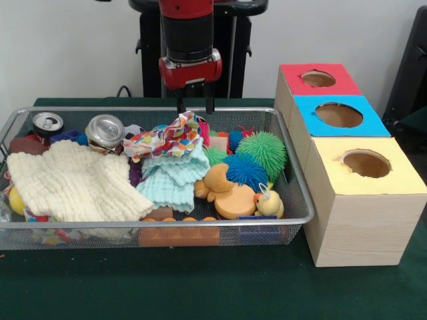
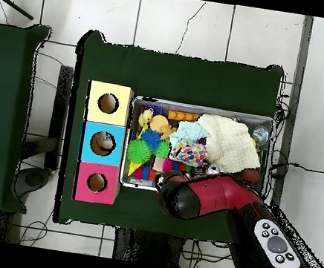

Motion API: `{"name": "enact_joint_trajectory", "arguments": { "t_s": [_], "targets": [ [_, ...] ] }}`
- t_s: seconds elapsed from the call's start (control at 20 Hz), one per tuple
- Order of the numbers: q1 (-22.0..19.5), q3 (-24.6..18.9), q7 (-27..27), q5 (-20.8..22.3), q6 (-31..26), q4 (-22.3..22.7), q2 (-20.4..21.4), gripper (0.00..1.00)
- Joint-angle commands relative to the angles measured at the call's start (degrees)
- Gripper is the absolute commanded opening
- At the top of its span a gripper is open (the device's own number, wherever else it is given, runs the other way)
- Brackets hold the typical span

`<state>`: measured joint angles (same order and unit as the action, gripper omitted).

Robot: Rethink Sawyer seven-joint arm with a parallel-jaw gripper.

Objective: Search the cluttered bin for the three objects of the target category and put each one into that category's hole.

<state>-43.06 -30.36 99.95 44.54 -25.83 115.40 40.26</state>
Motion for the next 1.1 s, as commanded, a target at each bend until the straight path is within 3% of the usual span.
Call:
{"name": "enact_joint_trajectory", "arguments": {
  "t_s": [0.05,0.6,0.9,1.1],
  "targets": [
    [-1.9,-0.6,-4.6,2.6,-0.9,-6.2,-2.2,1.0],
    [-5.4,-3.6,-11.4,2.4,-4.9,-7.6,-1.1,1.0],
    [-5.7,-3.9,-11.5,3.7,-4.1,-8.0,-1.2,1.0],
    [-4.7,-2.7,-8.8,6.2,-0.1,-9.2,-5.1,1.0]
  ]
}}
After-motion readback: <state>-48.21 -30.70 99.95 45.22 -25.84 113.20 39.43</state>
